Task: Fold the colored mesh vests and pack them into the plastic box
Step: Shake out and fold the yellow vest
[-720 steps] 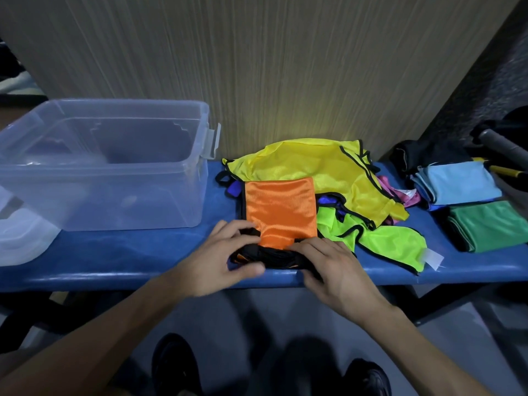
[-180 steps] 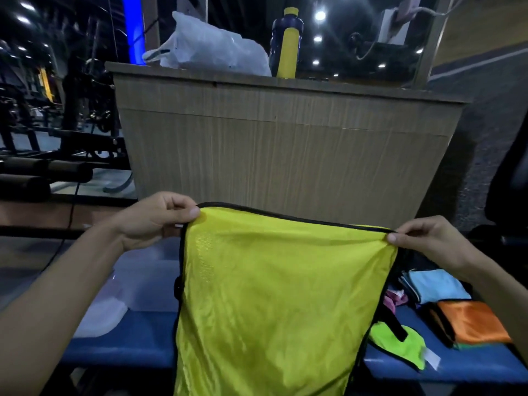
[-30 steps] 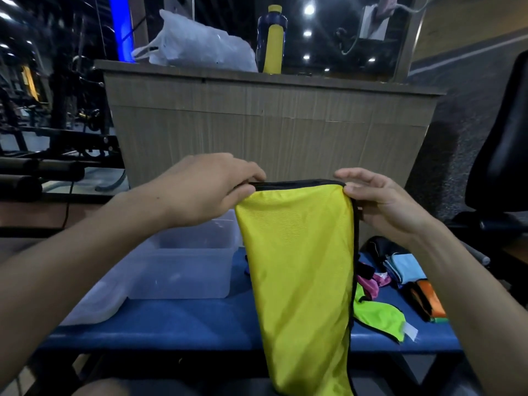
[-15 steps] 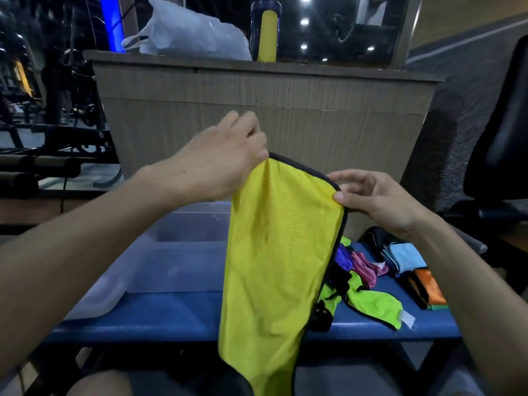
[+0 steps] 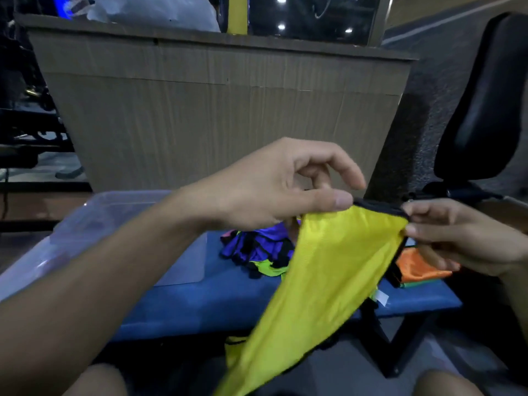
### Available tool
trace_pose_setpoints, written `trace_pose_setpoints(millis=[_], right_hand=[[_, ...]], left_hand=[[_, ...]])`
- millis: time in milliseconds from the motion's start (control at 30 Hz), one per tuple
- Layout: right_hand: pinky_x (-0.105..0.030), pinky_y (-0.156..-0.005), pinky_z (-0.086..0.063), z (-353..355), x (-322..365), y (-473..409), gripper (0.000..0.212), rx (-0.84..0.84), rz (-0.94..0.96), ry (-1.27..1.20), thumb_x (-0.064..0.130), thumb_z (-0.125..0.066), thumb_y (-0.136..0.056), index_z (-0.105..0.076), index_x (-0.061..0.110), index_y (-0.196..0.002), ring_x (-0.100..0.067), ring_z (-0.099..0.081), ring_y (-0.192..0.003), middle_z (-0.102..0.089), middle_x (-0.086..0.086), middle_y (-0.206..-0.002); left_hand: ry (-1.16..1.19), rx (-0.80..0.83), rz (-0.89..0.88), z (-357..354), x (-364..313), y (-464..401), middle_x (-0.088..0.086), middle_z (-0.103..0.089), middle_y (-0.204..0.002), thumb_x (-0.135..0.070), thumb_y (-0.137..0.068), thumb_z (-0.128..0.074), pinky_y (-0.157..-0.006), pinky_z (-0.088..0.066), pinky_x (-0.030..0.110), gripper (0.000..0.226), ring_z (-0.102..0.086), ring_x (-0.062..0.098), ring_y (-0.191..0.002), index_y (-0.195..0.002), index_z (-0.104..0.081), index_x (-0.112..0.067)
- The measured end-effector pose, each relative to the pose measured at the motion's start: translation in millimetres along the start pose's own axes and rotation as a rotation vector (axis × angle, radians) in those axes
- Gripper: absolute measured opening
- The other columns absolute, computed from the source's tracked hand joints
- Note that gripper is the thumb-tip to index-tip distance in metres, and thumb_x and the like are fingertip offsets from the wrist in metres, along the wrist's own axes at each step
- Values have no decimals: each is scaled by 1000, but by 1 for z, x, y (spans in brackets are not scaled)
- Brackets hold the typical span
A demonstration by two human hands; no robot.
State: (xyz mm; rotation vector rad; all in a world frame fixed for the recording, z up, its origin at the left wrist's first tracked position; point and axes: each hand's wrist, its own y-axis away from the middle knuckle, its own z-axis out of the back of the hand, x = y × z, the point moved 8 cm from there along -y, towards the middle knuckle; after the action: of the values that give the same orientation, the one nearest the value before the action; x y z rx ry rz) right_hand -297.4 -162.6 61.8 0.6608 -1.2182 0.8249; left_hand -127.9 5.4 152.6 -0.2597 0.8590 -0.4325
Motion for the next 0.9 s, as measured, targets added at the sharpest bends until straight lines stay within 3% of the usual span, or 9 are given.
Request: trace_pose_setpoints(millis=[100, 200, 267, 300, 433, 533, 667, 767, 900], right_hand=[[-18, -33, -39, 31, 62, 8, 27, -208, 55, 79, 31, -85, -56, -71, 18, -75, -15, -48, -29, -48, -17, -48], [-32, -51, -60, 45, 128, -20, 27, -376, 184, 226, 49, -91, -56, -74, 35, -73, -22, -75, -61, -71, -2, -67], [-34, -63, -64, 41, 153, -64, 9, -444, 301, 309, 28, -81, -84, -73, 29, -79, -29, -77, -73, -72, -5, -72], [-35, -64, -64, 33, 157, -94, 12, -459, 333, 376, 17, -73, -92, -70, 23, -83, -28, -77, -72, -70, -8, -73], [-50, -61, -63, -35, 115, -219, 6, -379, 242, 559, 7, -67, -95, -66, 2, -92, -27, -75, -63, -73, -18, -76], [-46, -61, -64, -88, 32, -295, 15, -248, 77, 567, 5, -67, -94, -66, 13, -81, -25, -75, -62, -76, -18, -79], [-42, -54, -63, -155, -71, -348, 20, -79, -54, 471, 0, -68, -92, -64, 15, -79, -17, -68, -49, -70, -17, -75], [-34, -44, -57, -185, -111, -366, 21, 13, -100, 410, -2, -69, -92, -62, 13, -78, -18, -65, -45, -65, -15, -69], [-31, -46, -58, -207, -133, -371, 22, 84, -107, 377, -1, -70, -92, -60, 13, -79, -23, -67, -53, -64, -10, -71]], left_hand=[[213, -114, -55, 1, 1, -12, 26, -56, -95, -7, -99, -61, -52, -58, 28, 17, -65, 18, -60, -116, -63, -8], [271, -287, -86, 19, 16, -18, 14, -59, -95, -5, -102, -57, -52, -61, 34, 10, -68, 25, -65, -111, -61, -6], [213, -416, -29, 36, 40, -16, 9, -59, -92, -5, -103, -56, -51, -60, 35, 8, -69, 25, -62, -107, -62, -7], [156, -477, 20, 44, 59, -13, 7, -60, -90, -6, -103, -56, -49, -59, 35, 8, -68, 23, -61, -105, -62, -10], [-205, -656, 254, 68, 147, 24, -6, -61, -72, -20, -97, -59, -55, -51, 35, 6, -61, 16, -57, -94, -64, -23], [-503, -637, 514, 64, 207, 65, -7, -65, -73, -22, -95, -61, -67, -51, 40, 6, -62, 17, -71, -91, -63, -26], [-673, -516, 692, 34, 259, 105, -10, -66, -76, -27, -96, -58, -65, -52, 42, 5, -64, 20, -75, -92, -58, -30], [-758, -460, 733, 15, 279, 116, -6, -65, -78, -26, -100, -55, -60, -53, 41, 7, -63, 23, -70, -93, -57, -28], [-836, -316, 891, -7, 297, 124, -2, -65, -90, -26, -104, -47, -60, -45, 33, 5, -64, 26, -80, -101, -52, -25]])
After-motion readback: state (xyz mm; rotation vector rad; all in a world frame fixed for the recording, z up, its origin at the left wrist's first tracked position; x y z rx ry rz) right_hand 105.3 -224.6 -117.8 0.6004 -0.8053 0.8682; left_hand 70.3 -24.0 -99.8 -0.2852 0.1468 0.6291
